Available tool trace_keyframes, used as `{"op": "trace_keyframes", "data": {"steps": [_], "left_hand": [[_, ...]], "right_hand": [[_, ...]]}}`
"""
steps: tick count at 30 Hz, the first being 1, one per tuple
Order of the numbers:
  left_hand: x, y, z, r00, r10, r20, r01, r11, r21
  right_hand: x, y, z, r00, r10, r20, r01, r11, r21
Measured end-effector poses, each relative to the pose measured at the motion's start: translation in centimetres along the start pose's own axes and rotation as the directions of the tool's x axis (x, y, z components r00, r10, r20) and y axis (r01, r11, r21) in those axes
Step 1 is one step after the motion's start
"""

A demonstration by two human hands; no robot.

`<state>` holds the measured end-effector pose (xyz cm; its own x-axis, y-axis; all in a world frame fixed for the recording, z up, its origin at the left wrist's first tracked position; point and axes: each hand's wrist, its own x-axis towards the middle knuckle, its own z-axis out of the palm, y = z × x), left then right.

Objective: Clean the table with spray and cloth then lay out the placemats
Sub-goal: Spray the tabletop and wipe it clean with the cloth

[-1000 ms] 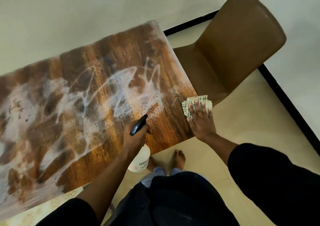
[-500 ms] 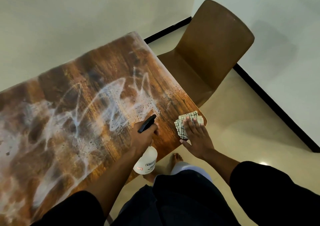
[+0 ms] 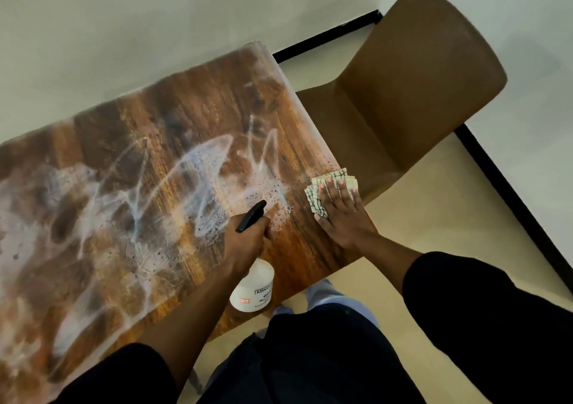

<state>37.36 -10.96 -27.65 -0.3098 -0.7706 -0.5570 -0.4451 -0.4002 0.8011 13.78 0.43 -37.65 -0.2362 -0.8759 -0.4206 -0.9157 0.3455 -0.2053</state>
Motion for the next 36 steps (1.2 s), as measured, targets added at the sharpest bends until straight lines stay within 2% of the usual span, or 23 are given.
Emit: {"op": "trace_keyframes", "data": {"steps": [9, 15, 21, 27, 32, 36], "left_hand": [[2.6, 1.7, -0.1, 0.969, -0.088, -0.231, 0.094, 0.995, 0.017], [2.0, 1.4, -1.1, 0.984, -0.102, -0.145, 0.115, 0.989, 0.088], [0.9, 0.5, -0.6, 0.966, -0.119, -0.229, 0.181, 0.945, 0.272], [0.7, -0.5, -2.0, 0.954, -0.237, -0.186, 0.271, 0.943, 0.192], [0.2, -0.6, -3.0, 0.951, -0.234, -0.202, 0.283, 0.923, 0.260], [-0.4, -1.1, -3.8, 0.949, -0.264, -0.174, 0.295, 0.937, 0.185]], "right_hand": [[8.4, 0.9, -3.8, 0.998, -0.063, -0.008, 0.063, 0.998, -0.014], [6.3, 0.6, -2.3, 0.992, -0.063, -0.114, 0.059, 0.997, -0.044], [2.7, 0.6, -0.5, 0.991, -0.092, -0.097, 0.085, 0.993, -0.078], [2.0, 0.6, -0.7, 0.995, -0.084, -0.062, 0.081, 0.995, -0.051], [5.6, 0.9, -2.5, 0.996, 0.034, -0.082, -0.032, 0.999, 0.023], [4.9, -1.0, -1.9, 0.997, 0.040, -0.072, -0.042, 0.999, -0.025]]}}
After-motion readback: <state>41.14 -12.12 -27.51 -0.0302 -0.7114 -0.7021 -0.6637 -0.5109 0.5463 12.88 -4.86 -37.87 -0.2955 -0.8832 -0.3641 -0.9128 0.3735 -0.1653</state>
